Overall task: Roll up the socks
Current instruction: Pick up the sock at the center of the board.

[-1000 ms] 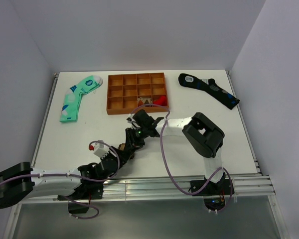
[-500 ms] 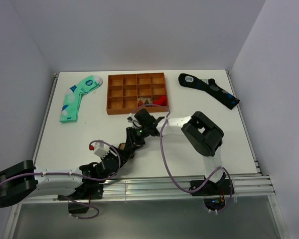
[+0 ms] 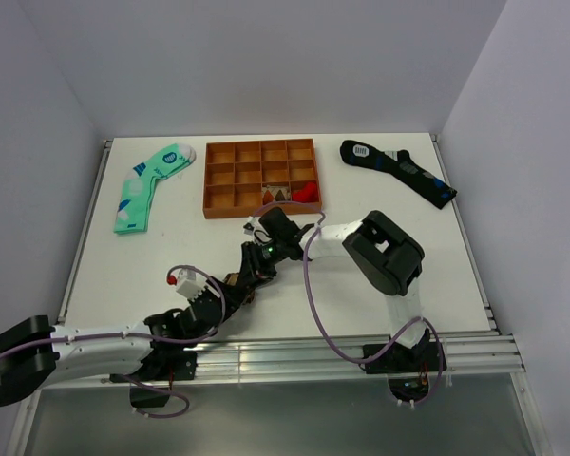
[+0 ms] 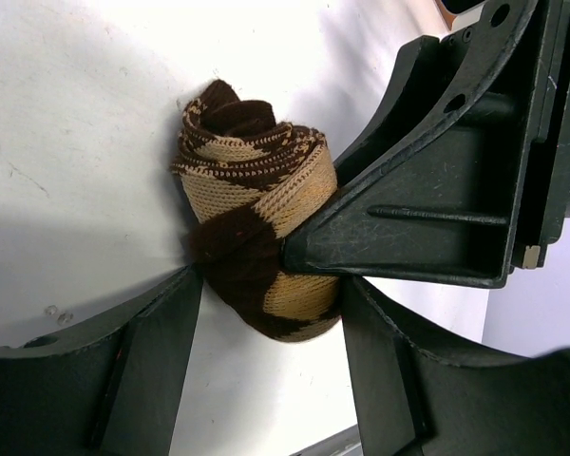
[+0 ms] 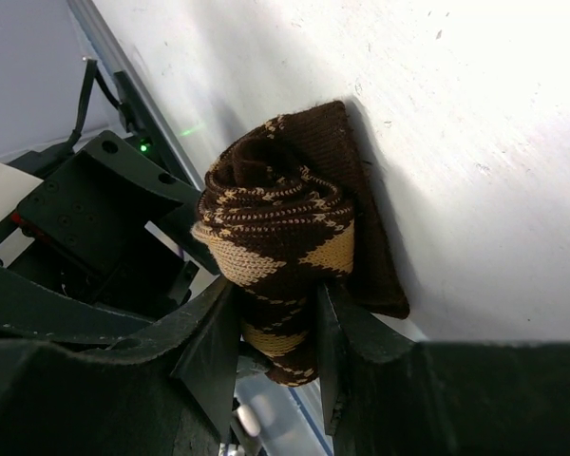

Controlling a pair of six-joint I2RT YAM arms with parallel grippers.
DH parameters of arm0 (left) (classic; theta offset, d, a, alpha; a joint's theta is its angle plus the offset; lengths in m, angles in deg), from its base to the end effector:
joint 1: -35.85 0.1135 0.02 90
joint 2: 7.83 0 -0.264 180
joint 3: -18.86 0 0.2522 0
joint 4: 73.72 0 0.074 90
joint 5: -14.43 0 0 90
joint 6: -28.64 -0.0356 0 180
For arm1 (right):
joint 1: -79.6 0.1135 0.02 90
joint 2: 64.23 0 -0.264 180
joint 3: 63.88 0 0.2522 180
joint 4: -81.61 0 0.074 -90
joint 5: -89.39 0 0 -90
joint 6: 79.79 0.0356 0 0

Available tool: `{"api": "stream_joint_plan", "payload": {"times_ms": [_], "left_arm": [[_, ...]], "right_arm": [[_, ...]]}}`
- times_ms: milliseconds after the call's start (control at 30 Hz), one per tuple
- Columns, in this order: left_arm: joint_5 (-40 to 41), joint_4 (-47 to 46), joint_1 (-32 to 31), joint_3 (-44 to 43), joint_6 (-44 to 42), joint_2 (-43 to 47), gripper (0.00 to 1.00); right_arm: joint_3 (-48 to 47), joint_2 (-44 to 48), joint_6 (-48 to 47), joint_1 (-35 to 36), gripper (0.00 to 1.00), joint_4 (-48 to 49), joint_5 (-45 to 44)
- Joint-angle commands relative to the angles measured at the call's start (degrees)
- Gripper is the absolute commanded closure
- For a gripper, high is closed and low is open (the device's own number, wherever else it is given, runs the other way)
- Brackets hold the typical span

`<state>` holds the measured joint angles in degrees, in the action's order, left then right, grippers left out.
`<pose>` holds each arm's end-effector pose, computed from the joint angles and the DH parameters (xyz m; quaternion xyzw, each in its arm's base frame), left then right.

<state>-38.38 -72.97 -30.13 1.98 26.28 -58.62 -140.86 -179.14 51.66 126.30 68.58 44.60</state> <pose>0.0793 -0.1252 0.1191 -0.3032 0.7966 -0.3641 0.3754 0.2508 0.3030 0.1210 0.1681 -0.8633 -0.4748 0.0304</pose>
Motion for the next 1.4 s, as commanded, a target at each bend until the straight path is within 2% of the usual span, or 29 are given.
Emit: {"api": "stream_joint_plan", "payload": {"times_ms": [0, 67, 267, 533, 600, 800, 933, 1133, 1200, 1367], "left_arm": [[7.55, 1.59, 3.13, 7.77, -2.12, -0.19, 0.34], [7.37, 1.24, 3.48, 7.60, -2.56, -0.72, 0.34], [6.67, -2.80, 4.10, 7.51, -3.17, -4.05, 0.35], [6.49, -7.55, 4.72, 7.33, -1.50, -11.00, 0.35], [7.02, -7.64, 4.80, 7.25, -0.98, -11.61, 0.35], [9.30, -3.78, 4.80, 5.67, -1.68, -10.04, 0.35], [10.79, -1.84, 4.80, 4.96, -2.99, -8.46, 0.34], [11.50, -2.89, 4.80, 5.66, -4.84, -6.35, 0.34], [11.59, -3.07, 4.80, 6.01, -5.02, -5.73, 0.35], [11.59, -4.38, 4.72, 6.63, -7.47, -3.54, 0.35]], "right_arm": [[4.07, -3.13, -0.50, 1.55, 0.75, -8.47, 5.14], [5.03, -2.69, 0.73, 1.38, 0.76, -5.49, 6.38], [5.92, -1.37, 0.04, 1.38, 0.77, -7.32, 5.86], [10.40, 1.88, 1.97, 1.82, 0.77, -1.44, 9.10], [12.33, 3.20, 4.24, 1.82, 0.77, 2.48, 11.03], [13.56, 5.93, 7.23, 2.43, 0.78, 5.59, 13.50], [12.86, 6.02, 7.15, 2.43, 0.82, 4.10, 14.72], [13.82, 6.54, 10.05, 2.43, 0.92, 7.43, 17.54], [14.44, 6.81, 11.63, 2.52, 1.00, 9.28, 18.07], [16.54, 9.96, 15.58, 2.52, 1.00, 13.14, 18.59]]}}
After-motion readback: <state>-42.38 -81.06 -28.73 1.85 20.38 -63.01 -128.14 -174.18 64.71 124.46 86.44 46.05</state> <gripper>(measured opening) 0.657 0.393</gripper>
